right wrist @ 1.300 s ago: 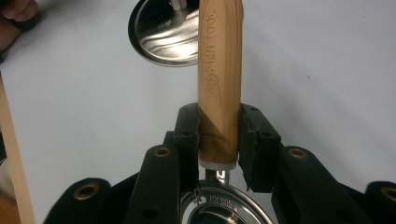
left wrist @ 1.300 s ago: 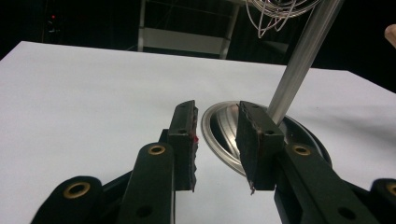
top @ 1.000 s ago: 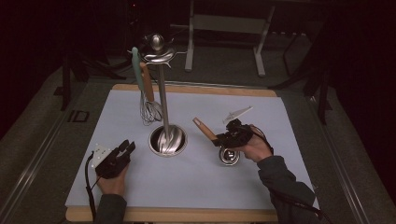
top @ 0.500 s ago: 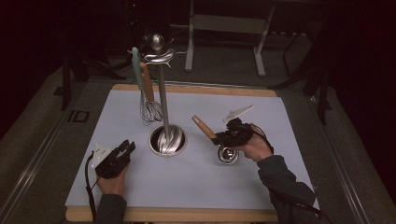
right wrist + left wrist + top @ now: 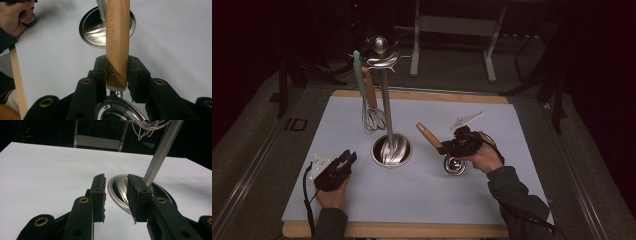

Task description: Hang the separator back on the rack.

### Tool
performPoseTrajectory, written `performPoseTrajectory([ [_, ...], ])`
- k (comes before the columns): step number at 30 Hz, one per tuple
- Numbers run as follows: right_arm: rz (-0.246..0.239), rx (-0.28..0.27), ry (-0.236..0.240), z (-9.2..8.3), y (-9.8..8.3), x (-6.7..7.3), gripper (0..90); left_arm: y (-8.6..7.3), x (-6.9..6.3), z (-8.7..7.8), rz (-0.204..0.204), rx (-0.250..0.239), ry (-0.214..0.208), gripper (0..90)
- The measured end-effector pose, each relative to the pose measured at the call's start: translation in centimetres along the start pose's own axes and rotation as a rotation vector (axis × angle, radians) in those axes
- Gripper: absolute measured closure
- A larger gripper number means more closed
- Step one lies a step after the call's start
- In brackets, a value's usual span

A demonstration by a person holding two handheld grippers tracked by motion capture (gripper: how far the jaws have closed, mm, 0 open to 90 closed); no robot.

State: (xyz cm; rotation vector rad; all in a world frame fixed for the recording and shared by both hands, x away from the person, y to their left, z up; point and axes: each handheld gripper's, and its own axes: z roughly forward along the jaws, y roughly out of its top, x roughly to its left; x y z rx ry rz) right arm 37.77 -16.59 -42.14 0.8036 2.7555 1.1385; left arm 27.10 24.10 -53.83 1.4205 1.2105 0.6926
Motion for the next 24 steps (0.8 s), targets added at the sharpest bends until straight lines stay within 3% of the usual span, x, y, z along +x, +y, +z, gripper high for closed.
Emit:
performPoseTrajectory([
  [24,-0.011,-0.046,0.008,-0.76,0.91,0.61,70.6,-0.01,-0.02,0.03,0.001,0.001,-0.001,68.1],
])
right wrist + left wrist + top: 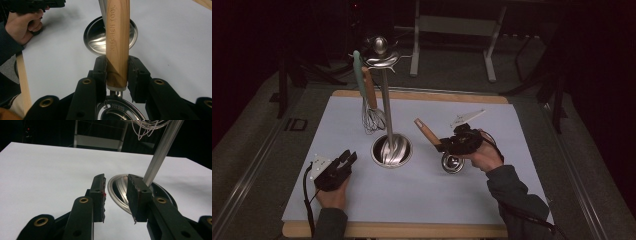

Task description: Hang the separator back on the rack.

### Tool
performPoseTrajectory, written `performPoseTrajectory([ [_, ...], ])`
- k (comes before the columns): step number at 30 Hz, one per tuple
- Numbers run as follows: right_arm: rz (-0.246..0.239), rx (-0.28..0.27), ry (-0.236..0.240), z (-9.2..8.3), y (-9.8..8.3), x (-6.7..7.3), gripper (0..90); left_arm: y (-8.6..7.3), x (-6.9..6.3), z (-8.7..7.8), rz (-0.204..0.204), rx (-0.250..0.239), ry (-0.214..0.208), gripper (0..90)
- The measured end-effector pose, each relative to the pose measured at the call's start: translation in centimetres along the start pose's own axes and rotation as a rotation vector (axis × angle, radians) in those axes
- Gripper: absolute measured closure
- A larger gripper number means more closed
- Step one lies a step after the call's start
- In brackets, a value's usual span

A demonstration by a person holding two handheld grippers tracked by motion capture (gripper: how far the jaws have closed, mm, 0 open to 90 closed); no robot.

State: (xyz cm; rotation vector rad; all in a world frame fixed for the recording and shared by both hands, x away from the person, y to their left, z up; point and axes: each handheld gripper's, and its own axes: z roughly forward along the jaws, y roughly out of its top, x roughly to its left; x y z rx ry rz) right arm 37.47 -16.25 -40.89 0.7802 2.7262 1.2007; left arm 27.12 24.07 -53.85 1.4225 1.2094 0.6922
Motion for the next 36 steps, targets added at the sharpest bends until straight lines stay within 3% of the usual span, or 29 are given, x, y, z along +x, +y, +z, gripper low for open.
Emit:
performPoseTrajectory([
  [36,-0.021,-0.077,0.019,-0.5,2.4,1.1,70.6,0.0,0.0,0.0,-0.004,-0.001,-0.001,68.0],
])
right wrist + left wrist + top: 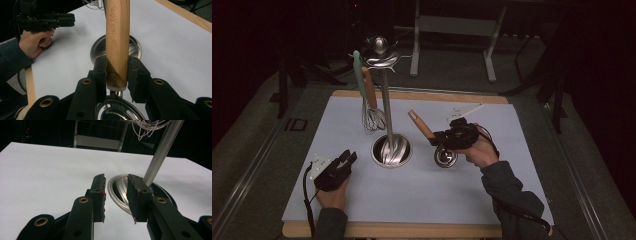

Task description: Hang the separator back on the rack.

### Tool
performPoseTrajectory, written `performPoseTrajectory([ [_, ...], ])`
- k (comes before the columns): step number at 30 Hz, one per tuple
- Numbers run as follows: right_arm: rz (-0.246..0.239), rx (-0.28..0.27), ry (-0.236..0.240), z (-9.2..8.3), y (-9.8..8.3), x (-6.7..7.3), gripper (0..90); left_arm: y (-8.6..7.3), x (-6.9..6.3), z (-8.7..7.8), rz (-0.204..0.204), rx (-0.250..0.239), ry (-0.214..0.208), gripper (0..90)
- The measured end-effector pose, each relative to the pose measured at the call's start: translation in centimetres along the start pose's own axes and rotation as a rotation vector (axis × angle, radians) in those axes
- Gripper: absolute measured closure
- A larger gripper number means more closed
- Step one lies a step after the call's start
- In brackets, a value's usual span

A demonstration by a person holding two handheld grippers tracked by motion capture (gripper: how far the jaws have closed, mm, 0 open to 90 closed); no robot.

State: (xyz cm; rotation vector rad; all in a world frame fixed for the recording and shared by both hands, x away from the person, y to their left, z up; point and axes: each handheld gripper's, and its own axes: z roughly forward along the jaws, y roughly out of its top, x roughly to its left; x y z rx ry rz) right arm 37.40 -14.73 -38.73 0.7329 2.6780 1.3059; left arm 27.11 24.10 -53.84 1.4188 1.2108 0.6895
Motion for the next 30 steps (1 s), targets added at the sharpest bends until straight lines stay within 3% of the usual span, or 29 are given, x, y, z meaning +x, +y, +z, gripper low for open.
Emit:
performPoseTrajectory([
  [30,-0.013,-0.101,0.016,-1.6,1.9,0.6,70.6,0.0,0.0,0.0,0.001,0.002,0.005,68.0],
])
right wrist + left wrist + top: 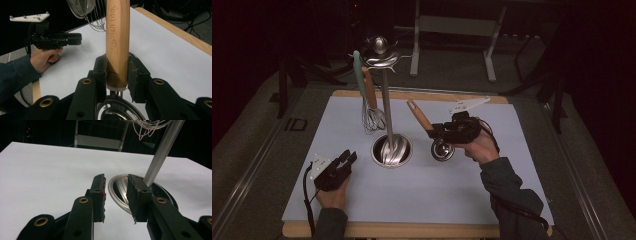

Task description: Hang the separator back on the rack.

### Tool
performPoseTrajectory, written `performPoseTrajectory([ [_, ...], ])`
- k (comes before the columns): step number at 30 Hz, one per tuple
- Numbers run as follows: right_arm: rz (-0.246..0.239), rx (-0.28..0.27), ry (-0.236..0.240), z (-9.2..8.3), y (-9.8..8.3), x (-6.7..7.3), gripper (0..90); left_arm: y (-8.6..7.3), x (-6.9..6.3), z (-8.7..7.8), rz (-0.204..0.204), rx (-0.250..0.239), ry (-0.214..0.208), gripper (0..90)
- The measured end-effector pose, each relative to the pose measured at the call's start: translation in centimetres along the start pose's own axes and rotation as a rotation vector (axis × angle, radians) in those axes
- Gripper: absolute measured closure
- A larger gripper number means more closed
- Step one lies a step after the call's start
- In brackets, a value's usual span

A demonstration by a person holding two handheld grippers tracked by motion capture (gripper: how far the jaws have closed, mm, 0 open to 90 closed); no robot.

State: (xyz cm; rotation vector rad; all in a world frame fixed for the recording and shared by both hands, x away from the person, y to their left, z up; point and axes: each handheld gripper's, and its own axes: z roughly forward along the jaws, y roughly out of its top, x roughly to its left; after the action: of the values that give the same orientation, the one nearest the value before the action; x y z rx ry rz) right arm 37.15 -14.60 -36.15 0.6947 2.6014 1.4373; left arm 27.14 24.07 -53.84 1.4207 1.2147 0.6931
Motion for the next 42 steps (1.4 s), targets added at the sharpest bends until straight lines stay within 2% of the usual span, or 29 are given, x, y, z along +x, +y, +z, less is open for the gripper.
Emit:
performPoseTrajectory([
  [10,-0.021,-0.022,0.015,-0.3,0.6,0.2,70.6,0.0,0.0,0.0,0.001,-0.001,0.0,68.0],
  [32,-0.061,-0.165,0.051,-1.7,2.3,1.0,70.6,0.0,0.0,0.0,0.001,0.001,-0.001,68.0],
  [42,-0.081,-0.198,0.054,-2.1,3.0,1.5,70.6,0.0,0.0,0.0,0.001,0.0,-0.001,68.0],
])
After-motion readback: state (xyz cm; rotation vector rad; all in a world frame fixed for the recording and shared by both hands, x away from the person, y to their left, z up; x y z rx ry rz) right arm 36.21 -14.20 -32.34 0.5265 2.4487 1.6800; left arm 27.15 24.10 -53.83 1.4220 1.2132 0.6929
